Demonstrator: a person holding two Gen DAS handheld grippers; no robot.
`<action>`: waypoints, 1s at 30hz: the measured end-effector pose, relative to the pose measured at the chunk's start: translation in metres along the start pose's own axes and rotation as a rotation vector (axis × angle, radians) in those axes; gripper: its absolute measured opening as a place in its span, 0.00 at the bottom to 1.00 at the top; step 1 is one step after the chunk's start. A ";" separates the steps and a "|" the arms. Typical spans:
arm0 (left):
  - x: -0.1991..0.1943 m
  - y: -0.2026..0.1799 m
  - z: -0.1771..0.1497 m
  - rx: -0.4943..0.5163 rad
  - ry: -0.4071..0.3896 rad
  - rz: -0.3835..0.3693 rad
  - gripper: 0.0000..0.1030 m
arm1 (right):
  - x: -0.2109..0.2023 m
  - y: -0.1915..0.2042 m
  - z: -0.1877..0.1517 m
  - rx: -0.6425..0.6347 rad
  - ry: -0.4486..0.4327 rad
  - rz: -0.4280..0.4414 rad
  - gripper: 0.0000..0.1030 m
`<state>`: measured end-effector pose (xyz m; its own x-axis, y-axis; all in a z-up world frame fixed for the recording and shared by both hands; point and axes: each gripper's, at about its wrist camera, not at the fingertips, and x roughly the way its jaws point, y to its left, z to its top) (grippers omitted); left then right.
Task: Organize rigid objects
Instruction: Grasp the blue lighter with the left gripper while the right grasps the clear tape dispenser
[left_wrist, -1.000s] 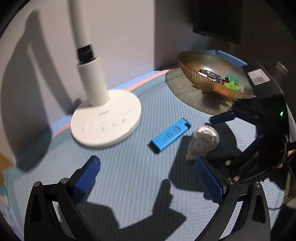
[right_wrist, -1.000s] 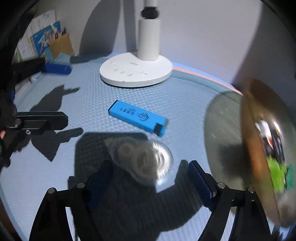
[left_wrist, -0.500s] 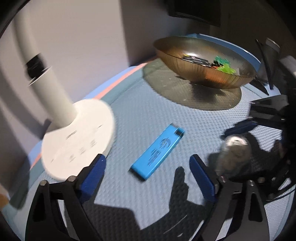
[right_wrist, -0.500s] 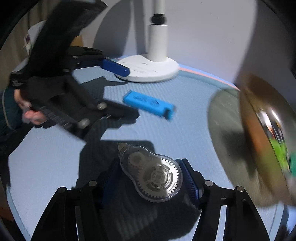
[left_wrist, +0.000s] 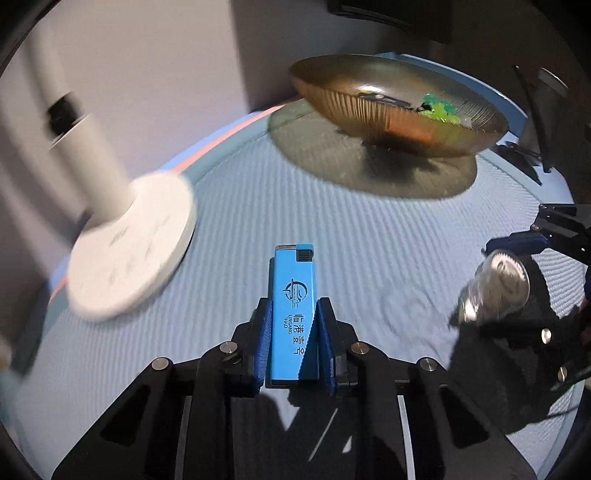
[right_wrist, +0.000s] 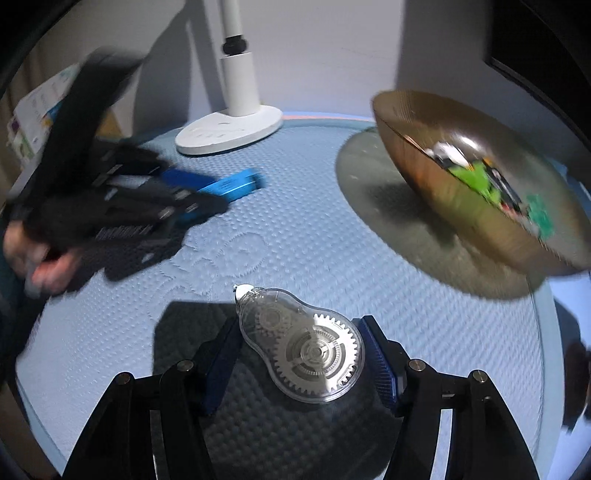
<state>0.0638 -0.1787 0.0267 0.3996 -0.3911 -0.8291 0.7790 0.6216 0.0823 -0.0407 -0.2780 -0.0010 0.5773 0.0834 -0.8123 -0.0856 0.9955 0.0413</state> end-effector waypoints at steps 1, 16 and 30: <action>-0.008 -0.001 -0.010 -0.042 0.003 0.010 0.21 | -0.003 0.000 -0.003 0.020 0.000 0.005 0.62; -0.091 -0.010 -0.122 -0.325 0.003 -0.071 0.36 | -0.037 0.023 -0.051 0.047 0.040 0.098 0.68; -0.080 -0.027 -0.115 -0.279 -0.032 0.081 0.20 | -0.021 0.061 -0.039 -0.061 0.030 -0.078 0.48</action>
<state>-0.0450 -0.0857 0.0274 0.4740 -0.3511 -0.8075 0.5828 0.8125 -0.0112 -0.0893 -0.2203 -0.0040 0.5595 0.0035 -0.8288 -0.0909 0.9942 -0.0572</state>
